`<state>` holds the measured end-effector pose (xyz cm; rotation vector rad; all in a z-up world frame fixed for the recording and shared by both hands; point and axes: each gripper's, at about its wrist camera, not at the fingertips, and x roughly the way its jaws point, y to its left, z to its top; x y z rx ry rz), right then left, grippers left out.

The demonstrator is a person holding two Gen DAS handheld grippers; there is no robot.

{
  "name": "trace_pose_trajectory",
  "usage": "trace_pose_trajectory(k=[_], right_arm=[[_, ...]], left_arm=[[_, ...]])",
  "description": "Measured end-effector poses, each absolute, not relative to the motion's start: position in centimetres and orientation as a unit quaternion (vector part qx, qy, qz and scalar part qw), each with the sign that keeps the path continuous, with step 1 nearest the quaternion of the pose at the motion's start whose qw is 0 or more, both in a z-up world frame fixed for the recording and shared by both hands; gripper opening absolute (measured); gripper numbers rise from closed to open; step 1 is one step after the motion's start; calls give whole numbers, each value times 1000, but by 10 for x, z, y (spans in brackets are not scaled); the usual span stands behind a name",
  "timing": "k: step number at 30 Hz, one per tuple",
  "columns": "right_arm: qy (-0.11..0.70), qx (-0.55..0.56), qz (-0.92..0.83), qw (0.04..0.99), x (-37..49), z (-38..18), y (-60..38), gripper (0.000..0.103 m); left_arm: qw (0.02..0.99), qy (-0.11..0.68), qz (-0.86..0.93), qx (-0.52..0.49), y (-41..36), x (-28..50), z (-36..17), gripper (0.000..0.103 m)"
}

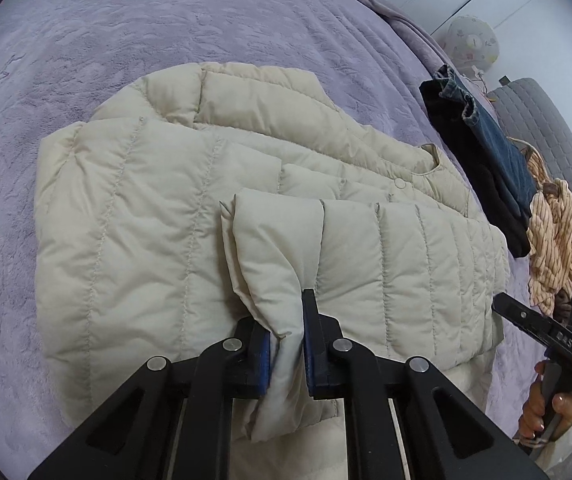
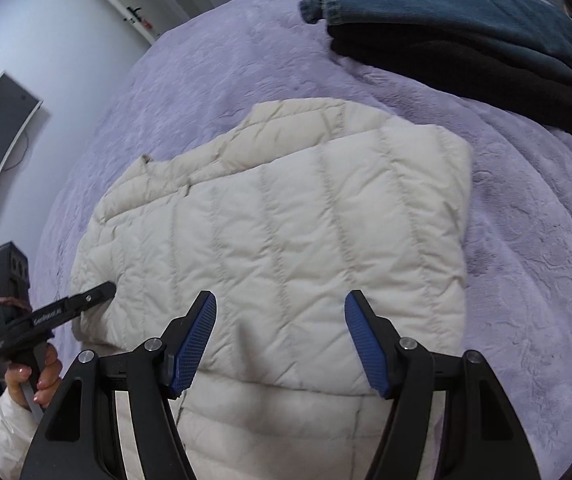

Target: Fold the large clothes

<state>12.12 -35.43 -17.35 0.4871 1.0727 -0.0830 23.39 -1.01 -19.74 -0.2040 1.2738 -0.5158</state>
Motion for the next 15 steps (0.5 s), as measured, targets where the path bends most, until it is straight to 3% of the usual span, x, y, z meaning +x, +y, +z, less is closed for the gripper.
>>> trace_pose_trajectory(k=[1,4,7,15], right_arm=[[514,229,-54,825,123,-180,-364,32],[528,249,-79,808,129,-208,-391,15],[527,279,-90,798,128,-226,-415,5],[511,280,-106,806,125,-225,-419,1]], left_arm=[[768,588,-237,-91,-13,234,-199,14],[766,592,-235,-92,-16,235,-205,14],[763,594,-235,-97,-14,234,-209,14],[765,595,-230,-86,-17,234,-209,14]])
